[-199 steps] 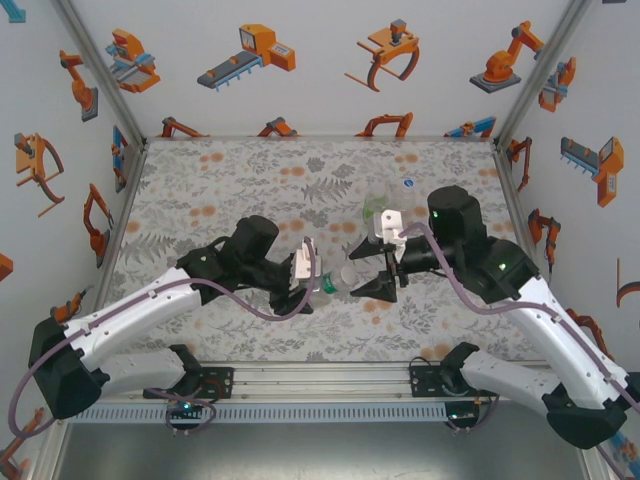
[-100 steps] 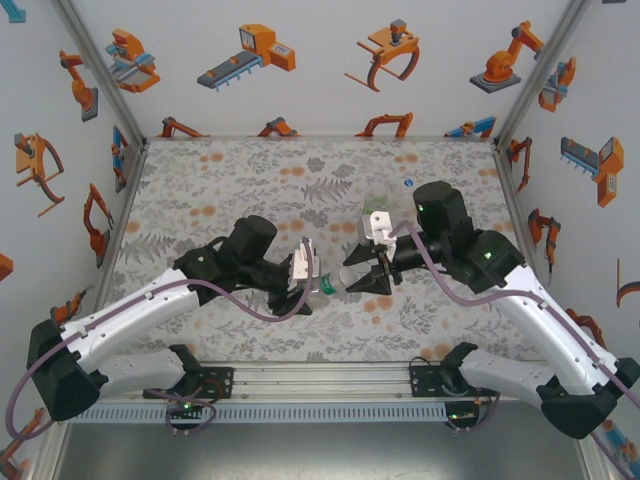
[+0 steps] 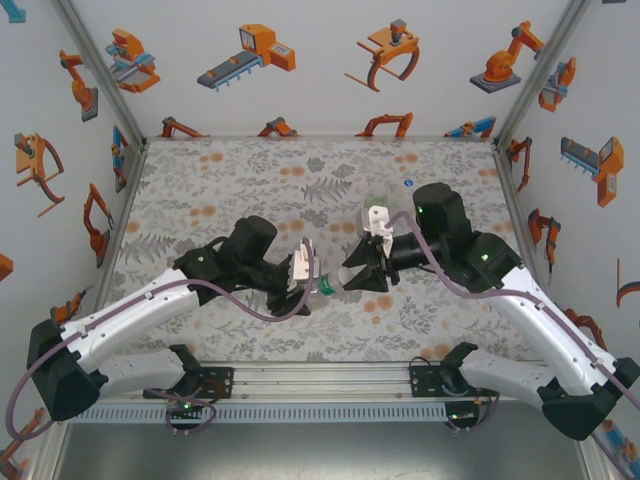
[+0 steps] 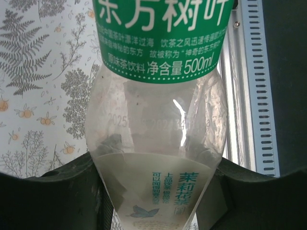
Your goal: Screw on the bottle caps
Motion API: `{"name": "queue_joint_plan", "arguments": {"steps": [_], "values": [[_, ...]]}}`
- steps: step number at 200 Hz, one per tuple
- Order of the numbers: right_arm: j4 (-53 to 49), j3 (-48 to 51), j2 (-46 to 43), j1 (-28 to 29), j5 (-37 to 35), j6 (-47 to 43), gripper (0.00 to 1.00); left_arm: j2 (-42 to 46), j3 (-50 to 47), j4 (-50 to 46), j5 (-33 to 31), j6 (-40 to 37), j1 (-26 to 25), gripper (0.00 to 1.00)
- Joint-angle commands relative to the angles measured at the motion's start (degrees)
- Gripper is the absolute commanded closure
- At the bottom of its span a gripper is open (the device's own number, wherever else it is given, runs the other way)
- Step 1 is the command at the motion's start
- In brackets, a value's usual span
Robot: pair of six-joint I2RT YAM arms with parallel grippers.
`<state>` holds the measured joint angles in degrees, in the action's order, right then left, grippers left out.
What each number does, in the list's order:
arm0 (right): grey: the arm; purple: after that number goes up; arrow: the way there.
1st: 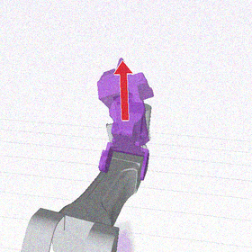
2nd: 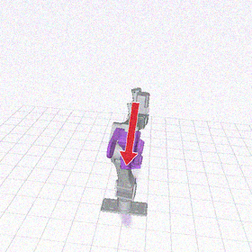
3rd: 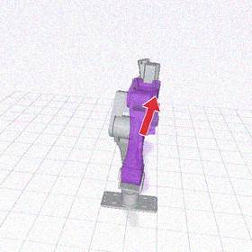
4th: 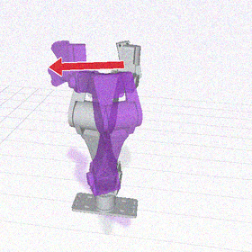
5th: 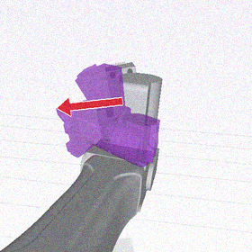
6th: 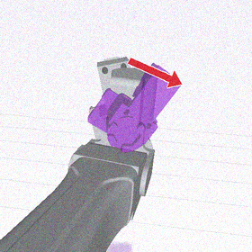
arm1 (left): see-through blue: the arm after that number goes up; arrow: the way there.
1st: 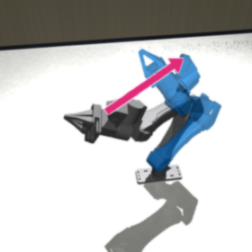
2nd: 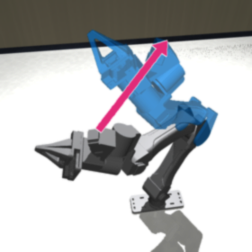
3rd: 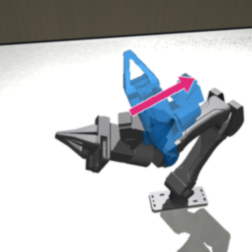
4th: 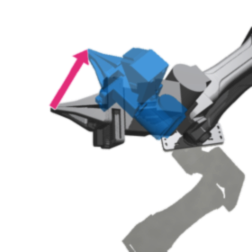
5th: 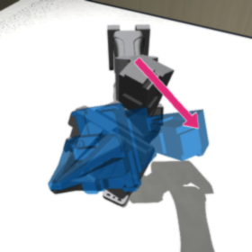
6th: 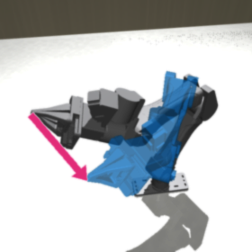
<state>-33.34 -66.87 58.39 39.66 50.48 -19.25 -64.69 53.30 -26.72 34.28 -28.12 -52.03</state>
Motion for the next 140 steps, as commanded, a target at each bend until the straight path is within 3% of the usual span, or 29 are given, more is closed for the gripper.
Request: {"name": "queue_joint_plan", "arguments": {"steps": [1,41,91,140], "values": [[9.67,3.21,-0.53,0.07,-4.48,17.43,1.0,-0.63,2.19,2.15,-3.06,-0.51,-0.09,1.0],[13.09,6.68,-2.18,0.07,-15.45,34.41,1.0,-1.6,2.34,3.63,-6.05,-0.45,-0.09,1.0],[8.14,7.78,-3.02,0.12,-22.81,44.09,1.0,-1.71,1.46,6.92,-7.97,-0.04,-0.11,1.0],[5.05,6.96,-1.7,0.13,-30.87,59.0,0.99,-2.02,1.37,8.01,-10.68,0.31,-0.09,1.0]]}}
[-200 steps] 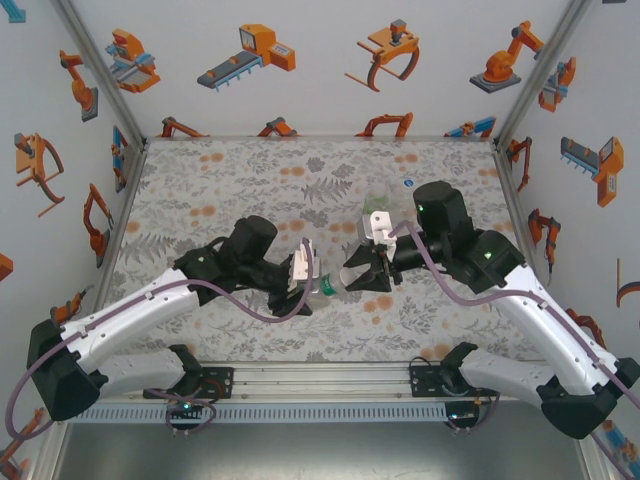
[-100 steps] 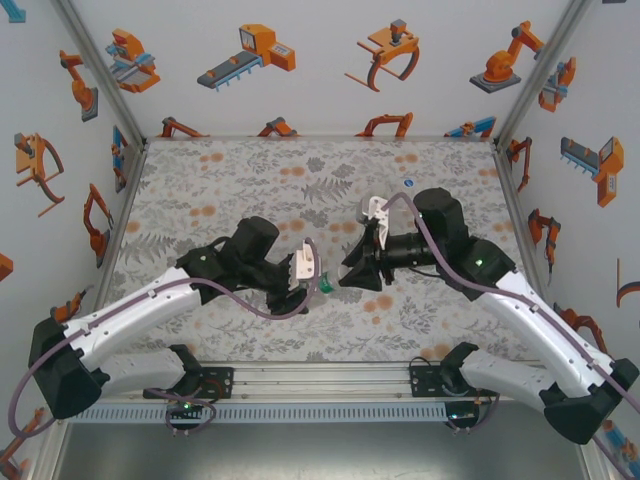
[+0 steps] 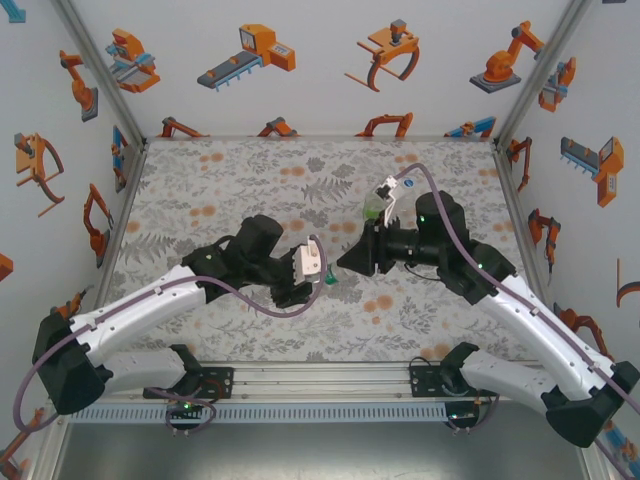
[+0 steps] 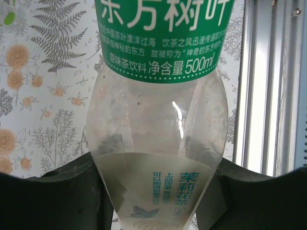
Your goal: Screw on the bottle caps
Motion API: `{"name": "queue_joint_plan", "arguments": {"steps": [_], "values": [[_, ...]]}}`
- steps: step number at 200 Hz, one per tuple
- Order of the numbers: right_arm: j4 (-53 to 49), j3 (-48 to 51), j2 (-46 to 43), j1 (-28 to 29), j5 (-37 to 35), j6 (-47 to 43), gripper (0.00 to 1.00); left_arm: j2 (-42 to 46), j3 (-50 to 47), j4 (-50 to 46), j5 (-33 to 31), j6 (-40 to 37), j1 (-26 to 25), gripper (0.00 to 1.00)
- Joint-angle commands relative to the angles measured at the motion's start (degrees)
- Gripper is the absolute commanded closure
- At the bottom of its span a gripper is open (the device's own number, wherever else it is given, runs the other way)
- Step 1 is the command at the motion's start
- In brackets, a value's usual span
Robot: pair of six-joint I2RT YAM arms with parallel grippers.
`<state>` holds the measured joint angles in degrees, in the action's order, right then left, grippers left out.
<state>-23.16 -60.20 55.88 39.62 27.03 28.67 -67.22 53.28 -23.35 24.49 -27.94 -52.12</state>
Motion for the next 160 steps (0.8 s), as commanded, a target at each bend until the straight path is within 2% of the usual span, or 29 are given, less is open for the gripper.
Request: {"name": "queue_joint_plan", "arguments": {"steps": [1,26,63,82,114,160], "values": [[-5.23,0.28,0.81,0.14,-7.47,11.34,0.98,0.51,1.35,4.64,-0.95,0.15,0.0,1.0],[-7.45,-1.01,1.37,0.11,-6.85,15.98,0.7,0.73,1.17,5.01,-2.48,0.5,0.0,1.0],[-10.58,-3.62,2.63,0.11,-6.2,16.55,0.48,-0.14,1.51,4.9,-4.54,0.86,0.0,1.0],[-10.71,-3.82,3.58,0.11,-5.7,16.91,0.45,-0.48,1.9,5.11,-4.52,0.99,0.0,1.0],[-9.19,-3.94,5.43,0.11,-4.62,17.86,0.45,-0.78,2.08,5.8,-4.8,1.32,0.0,1.0],[-6.4,-3.85,7.47,0.11,-3.75,19.19,0.49,-1.17,2.39,5.8,-5.19,1.41,0.0,0.97]]}}
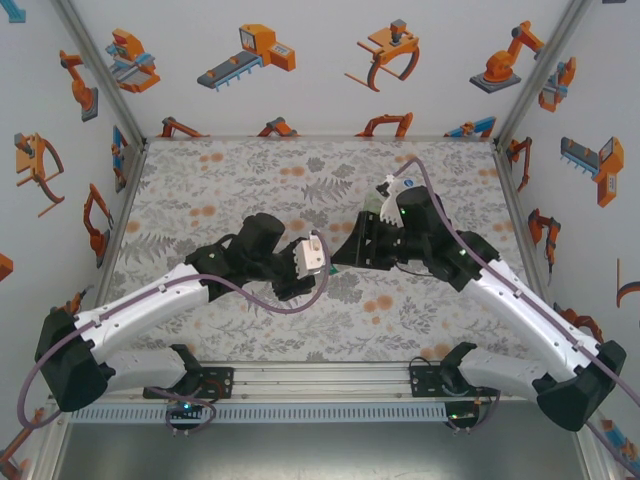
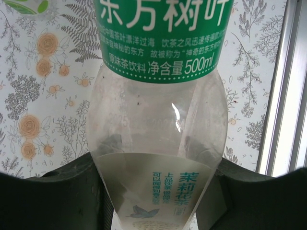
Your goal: Screw on the bottle caps
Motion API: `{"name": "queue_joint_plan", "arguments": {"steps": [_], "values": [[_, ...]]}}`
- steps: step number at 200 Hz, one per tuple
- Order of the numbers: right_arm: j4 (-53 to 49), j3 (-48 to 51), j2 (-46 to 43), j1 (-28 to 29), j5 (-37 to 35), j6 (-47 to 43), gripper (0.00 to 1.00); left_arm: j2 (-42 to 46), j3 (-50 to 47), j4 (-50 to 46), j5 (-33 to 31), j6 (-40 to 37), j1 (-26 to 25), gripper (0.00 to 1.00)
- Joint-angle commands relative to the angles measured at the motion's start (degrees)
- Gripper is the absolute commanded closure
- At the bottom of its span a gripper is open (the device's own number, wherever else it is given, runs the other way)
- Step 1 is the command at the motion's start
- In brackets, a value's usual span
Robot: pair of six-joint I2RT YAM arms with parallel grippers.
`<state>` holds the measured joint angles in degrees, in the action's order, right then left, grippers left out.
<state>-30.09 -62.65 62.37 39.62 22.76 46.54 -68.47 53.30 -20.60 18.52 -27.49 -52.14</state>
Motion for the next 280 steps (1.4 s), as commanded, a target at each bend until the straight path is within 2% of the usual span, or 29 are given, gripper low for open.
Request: {"name": "queue_joint_plan", "arguments": {"steps": [1,28,73,105,129,160,202,248,280], "values": [[0.54,-1.37,1.04,0.11,0.52,1.29,0.49,0.08,2.35,3.03,0.75,0.95,0.02,0.97],[0.73,-1.53,1.75,0.11,0.97,1.31,0.55,0.33,2.11,2.88,-0.14,1.06,0.02,0.9],[1.35,-2.08,2.69,0.11,1.14,0.56,0.66,1.01,1.9,2.36,-1.13,0.98,0.02,0.7],[1.26,-3.11,4.14,0.12,1.16,-0.65,0.71,1.83,1.33,2.35,-1.95,1.0,0.02,0.52],[0.17,-4.52,5.73,0.13,0.63,-2.33,0.74,3.15,0.58,2.5,-2.59,1.0,0.02,0.46],[-2.64,-7.69,8.66,0.11,-1.02,-6.15,0.76,5.27,-0.7,2.76,-3.23,0.89,0.06,0.25],[-9.37,-15.51,15.97,-0.2,-4.39,-13.56,0.76,9.12,-2.2,1.03,-5.33,0.85,0.11,0.18],[-21.11,-30.14,27.95,-0.54,-13.59,-22.54,0.77,15.81,-5.71,0.8,-6.05,2.62,0.11,0.17],[-24.28,-39.5,36.07,-2.58,-16.27,-24.66,0.78,19.34,-8.19,1.16,-6.04,5.29,0.11,0.17]]}}
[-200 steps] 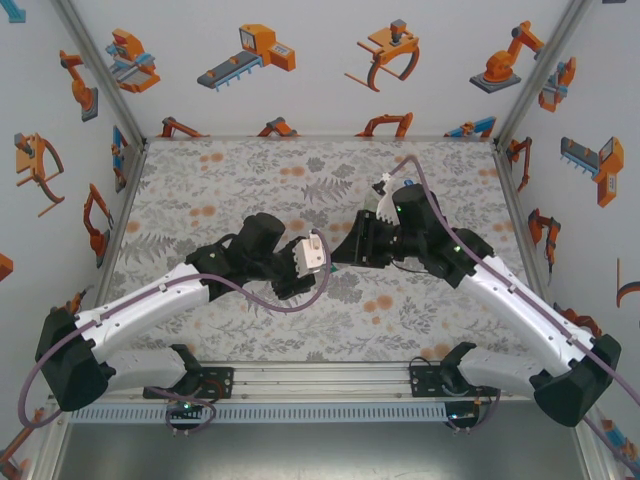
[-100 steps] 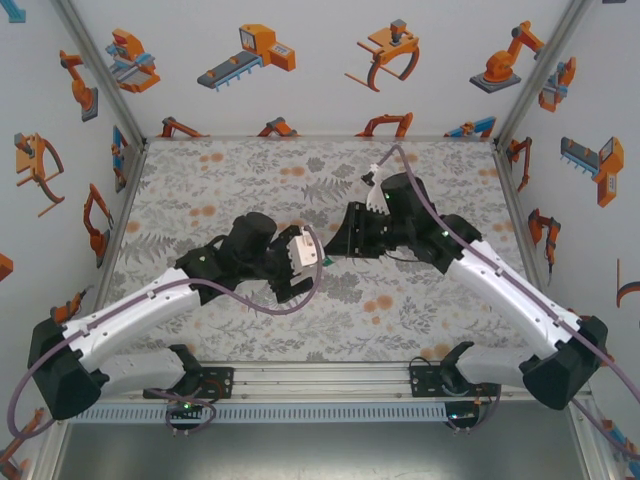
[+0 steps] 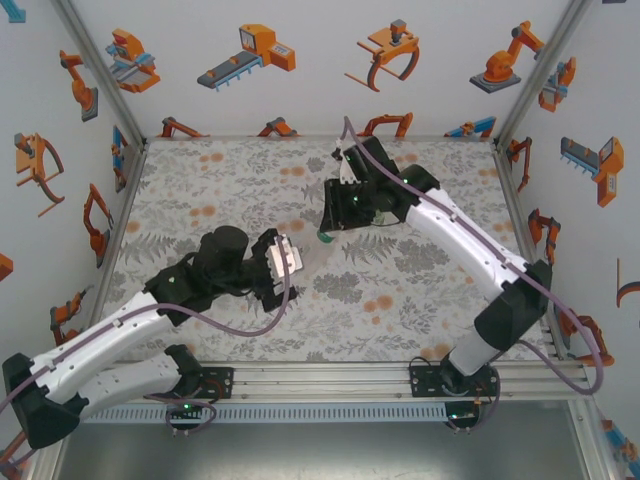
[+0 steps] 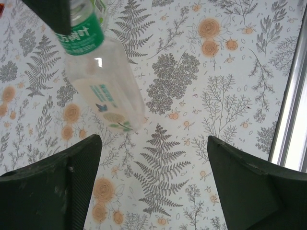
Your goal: Screw on the bottle caps
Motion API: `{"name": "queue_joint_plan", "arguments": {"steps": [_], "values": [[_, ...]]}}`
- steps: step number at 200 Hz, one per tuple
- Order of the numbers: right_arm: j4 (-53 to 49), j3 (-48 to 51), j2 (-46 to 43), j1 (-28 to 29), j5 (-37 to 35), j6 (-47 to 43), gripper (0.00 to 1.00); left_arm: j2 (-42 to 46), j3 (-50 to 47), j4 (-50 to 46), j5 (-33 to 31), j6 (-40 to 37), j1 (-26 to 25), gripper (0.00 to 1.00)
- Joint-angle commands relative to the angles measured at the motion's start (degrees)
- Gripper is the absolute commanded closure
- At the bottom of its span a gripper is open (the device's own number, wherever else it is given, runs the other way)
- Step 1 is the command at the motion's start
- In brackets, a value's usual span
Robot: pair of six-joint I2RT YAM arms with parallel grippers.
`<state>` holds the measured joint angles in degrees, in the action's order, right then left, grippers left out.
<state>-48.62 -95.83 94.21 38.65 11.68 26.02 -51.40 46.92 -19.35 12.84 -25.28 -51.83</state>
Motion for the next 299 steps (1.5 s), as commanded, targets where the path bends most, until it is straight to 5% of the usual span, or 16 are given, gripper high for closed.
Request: {"name": "queue_joint_plan", "arguments": {"steps": [1,91,215,299], "values": [[-5.85,-6.61,4.58,-1.64,-5.36,-4.22,0.78,2.35,-1.86,-0.03,-0.4,3.19,-0.2,0.17],[-19.21,-37.47,27.8,-5.03,-15.43,-10.77,0.8,5.46,-5.78,3.51,-1.59,9.63,-0.21,0.17],[-19.58,-40.21,31.58,-8.03,-16.34,-12.84,0.79,5.17,-6.26,5.14,-2.04,11.03,-0.21,0.17],[-19.51,-41.03,32.0,-8.16,-17.48,-13.22,0.44,6.5,-7.71,6.63,-3.24,11.65,-0.2,0.16]]}}
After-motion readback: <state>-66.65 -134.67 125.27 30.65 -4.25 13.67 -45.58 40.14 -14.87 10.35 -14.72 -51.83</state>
